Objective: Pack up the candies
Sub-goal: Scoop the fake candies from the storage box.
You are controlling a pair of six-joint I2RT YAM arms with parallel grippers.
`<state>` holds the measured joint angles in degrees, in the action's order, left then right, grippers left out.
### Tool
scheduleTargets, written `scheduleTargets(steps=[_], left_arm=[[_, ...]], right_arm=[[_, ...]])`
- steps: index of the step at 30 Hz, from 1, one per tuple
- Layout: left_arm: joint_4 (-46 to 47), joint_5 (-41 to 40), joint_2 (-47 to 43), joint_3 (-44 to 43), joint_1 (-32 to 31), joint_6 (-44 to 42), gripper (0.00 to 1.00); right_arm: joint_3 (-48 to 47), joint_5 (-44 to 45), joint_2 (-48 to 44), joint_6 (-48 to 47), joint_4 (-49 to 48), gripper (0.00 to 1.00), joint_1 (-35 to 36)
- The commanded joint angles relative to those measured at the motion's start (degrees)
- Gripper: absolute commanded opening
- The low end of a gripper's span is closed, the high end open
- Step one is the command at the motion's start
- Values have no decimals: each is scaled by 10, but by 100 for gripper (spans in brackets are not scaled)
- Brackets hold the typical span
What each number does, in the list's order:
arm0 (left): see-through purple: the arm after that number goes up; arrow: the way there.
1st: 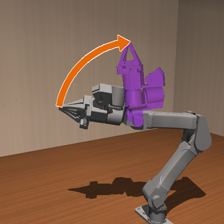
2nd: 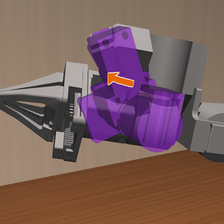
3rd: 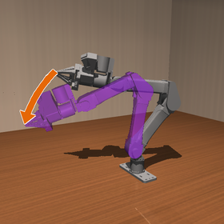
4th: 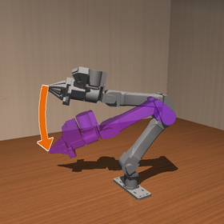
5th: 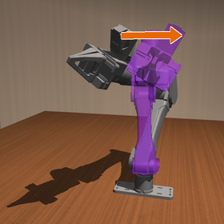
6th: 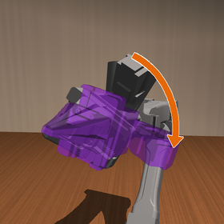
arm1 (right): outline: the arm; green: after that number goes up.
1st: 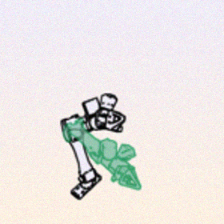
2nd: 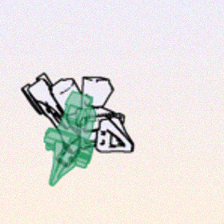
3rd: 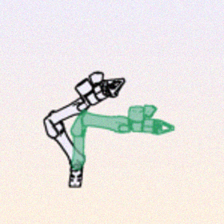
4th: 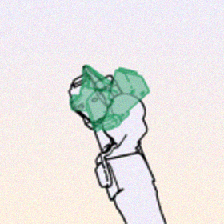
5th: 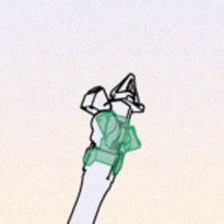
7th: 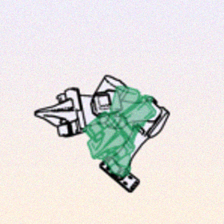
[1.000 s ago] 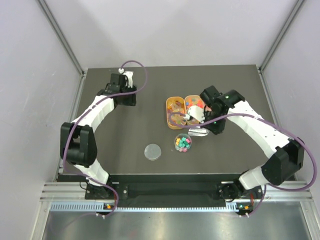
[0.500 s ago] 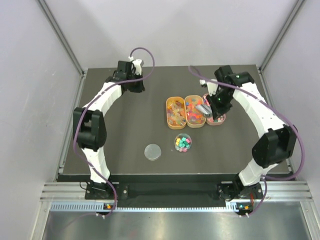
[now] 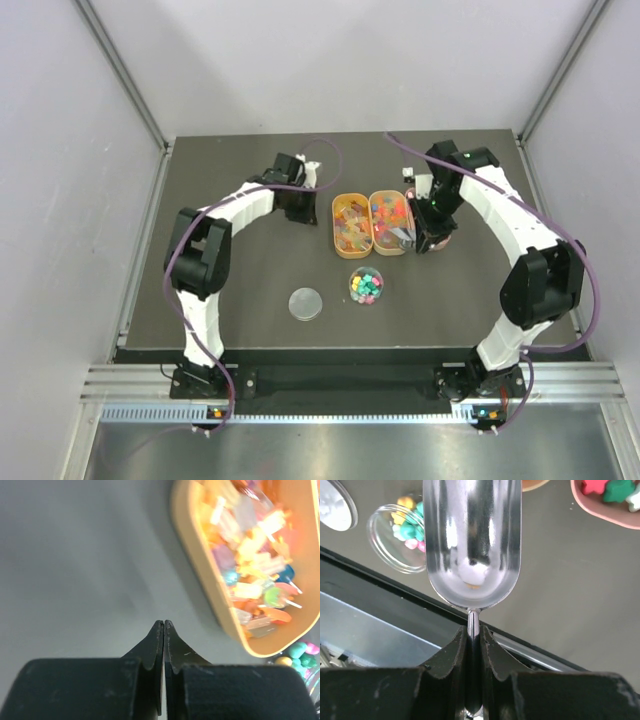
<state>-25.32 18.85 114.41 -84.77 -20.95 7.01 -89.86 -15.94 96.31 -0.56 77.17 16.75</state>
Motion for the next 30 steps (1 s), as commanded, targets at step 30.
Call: scheduleTargets(steps=[30], left_arm=[[-1,17,106,-166,-122,49,0]], right_arm=[[-10,62,5,13,-11,0,-38]])
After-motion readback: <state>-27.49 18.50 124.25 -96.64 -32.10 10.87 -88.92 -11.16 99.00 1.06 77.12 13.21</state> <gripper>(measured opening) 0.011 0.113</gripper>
